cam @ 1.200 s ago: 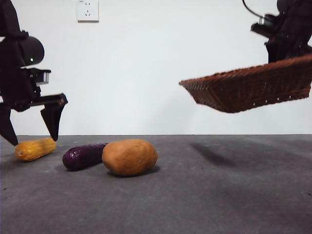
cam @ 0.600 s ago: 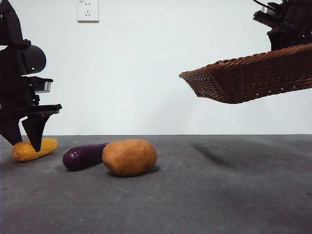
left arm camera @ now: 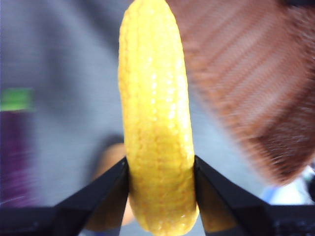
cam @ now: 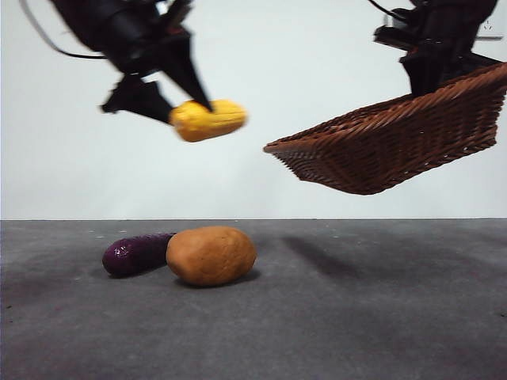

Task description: Help me put the vegetables on the table into the basket

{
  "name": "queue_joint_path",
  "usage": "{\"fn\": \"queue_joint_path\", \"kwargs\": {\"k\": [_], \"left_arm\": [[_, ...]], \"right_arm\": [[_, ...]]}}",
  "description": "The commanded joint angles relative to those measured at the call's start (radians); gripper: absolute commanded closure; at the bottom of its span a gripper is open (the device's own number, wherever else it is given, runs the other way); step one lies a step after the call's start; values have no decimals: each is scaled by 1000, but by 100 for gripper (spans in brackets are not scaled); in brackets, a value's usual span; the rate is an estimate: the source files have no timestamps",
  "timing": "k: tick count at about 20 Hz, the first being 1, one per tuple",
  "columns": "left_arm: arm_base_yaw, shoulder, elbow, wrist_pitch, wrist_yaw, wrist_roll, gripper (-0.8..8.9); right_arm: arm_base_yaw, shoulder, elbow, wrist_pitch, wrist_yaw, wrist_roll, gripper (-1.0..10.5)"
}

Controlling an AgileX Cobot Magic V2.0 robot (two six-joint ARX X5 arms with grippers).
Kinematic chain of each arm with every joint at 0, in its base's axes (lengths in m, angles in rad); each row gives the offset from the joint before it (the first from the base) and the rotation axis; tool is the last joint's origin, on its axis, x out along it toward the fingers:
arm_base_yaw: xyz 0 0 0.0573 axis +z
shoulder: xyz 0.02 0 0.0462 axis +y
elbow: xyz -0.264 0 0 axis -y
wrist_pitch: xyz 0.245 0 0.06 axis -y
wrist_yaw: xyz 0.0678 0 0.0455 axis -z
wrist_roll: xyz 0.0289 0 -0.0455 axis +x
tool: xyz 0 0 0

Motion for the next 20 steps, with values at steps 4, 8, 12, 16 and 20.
{"fn": "queue_joint_path", "kwargs": {"k": [4,8,12,16,20], "left_arm": [[-147,10,-5,198,-56,-257,816],[-169,11,-5,192,-222,-360,545],[-169,11,-5,205,-250,-351,178],[-145,-69,-4,220,-251,-271,185],[-135,-209,-4,104,-333,-110,186]], "right_arm": [[106,-9,2,2,6,73,957],[169,-9,2,4,6,82,957],[182,-9,2,3,7,82,957],[158,-9,2,3,40,58,957],[60,-9,2,2,40,42,957]]}}
